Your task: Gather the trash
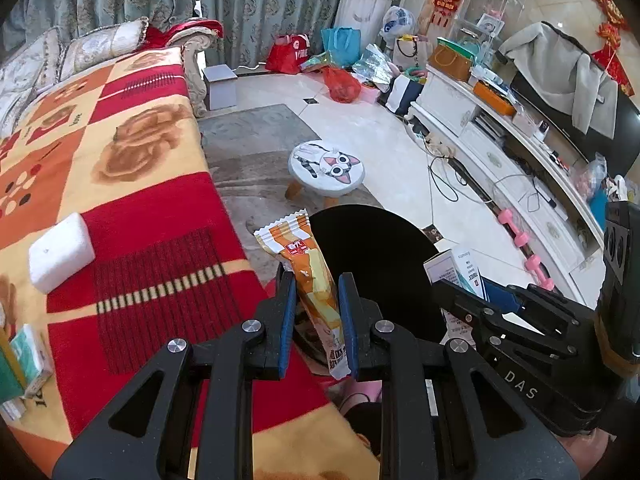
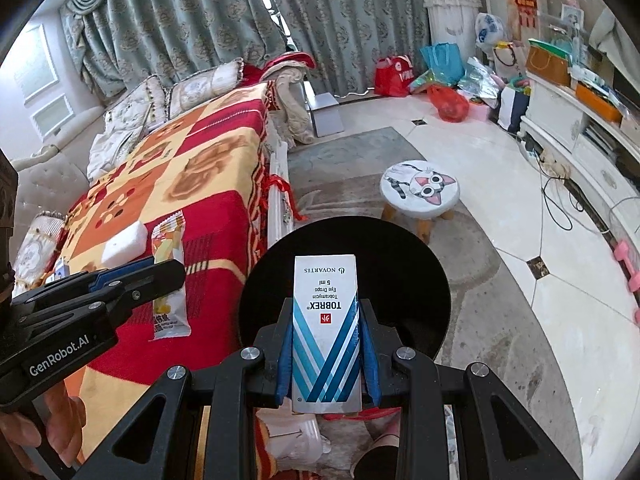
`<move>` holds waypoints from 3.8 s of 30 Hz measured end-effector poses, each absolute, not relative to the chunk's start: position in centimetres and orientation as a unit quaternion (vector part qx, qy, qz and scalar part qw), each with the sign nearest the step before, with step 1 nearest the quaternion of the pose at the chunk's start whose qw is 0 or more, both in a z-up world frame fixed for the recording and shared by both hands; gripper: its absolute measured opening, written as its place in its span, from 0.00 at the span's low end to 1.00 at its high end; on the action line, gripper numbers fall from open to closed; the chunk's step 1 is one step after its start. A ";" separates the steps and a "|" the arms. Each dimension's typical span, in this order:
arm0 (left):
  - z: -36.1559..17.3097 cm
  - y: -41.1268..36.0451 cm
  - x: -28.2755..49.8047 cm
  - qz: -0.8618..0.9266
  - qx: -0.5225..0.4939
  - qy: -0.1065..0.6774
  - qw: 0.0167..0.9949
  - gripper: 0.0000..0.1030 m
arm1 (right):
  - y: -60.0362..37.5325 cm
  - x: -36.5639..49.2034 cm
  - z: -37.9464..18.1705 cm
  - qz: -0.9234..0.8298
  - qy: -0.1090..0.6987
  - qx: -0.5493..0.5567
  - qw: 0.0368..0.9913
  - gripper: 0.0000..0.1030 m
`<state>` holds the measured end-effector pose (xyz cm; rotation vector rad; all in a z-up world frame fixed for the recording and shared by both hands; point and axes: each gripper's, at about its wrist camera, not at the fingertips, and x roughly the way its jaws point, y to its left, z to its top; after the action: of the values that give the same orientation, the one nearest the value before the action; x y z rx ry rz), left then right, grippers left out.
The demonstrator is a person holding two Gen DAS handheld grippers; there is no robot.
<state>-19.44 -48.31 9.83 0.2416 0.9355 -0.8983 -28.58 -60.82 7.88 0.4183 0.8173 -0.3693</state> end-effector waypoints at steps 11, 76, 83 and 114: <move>9.1 -50.0 -19.5 -0.422 0.111 0.440 0.784 0.18 | -62.0 -28.4 7.1 -0.180 0.396 0.213 0.875 0.27; 11.8 -17.2 -9.1 -0.149 0.025 0.409 0.900 0.46 | -41.8 -19.4 7.5 -0.004 0.456 0.139 0.879 0.66; 10.3 -15.0 -5.9 -0.124 0.010 0.418 0.900 0.46 | -39.8 -18.8 7.7 0.009 0.462 0.117 0.879 0.71; 6.4 -19.0 -11.1 -0.250 -0.001 0.490 0.835 0.46 | -42.9 -20.3 8.3 -0.030 0.450 0.150 0.880 0.72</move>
<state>-11.11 -18.98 6.39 -0.0014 1.0381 -0.5293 -20.34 -42.94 8.34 0.3135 0.9379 -0.0634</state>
